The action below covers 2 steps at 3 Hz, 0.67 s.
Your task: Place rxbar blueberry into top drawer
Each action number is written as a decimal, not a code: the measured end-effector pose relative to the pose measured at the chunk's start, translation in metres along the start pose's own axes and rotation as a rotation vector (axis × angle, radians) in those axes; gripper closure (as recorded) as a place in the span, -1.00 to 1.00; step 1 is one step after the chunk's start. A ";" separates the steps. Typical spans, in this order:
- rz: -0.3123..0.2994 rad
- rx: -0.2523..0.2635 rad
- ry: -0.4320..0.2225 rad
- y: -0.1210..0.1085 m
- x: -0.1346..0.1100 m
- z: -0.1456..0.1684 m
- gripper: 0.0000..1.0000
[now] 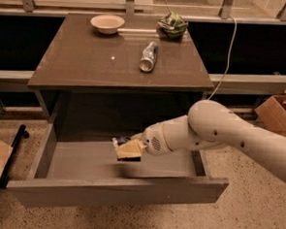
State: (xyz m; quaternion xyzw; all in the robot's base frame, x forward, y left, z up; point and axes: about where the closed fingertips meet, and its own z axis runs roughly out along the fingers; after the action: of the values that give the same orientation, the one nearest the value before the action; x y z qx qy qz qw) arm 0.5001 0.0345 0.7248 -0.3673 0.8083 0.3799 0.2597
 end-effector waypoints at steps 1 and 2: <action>0.062 0.138 0.036 -0.051 0.027 -0.001 1.00; 0.067 0.146 0.036 -0.054 0.027 -0.002 0.48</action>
Offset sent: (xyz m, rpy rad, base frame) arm 0.0204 -0.0280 -0.0335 -0.0863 0.0097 -0.0991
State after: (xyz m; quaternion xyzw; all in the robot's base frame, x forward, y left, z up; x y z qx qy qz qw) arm 0.5260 -0.0015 0.6840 -0.3267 0.8502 0.3220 0.2585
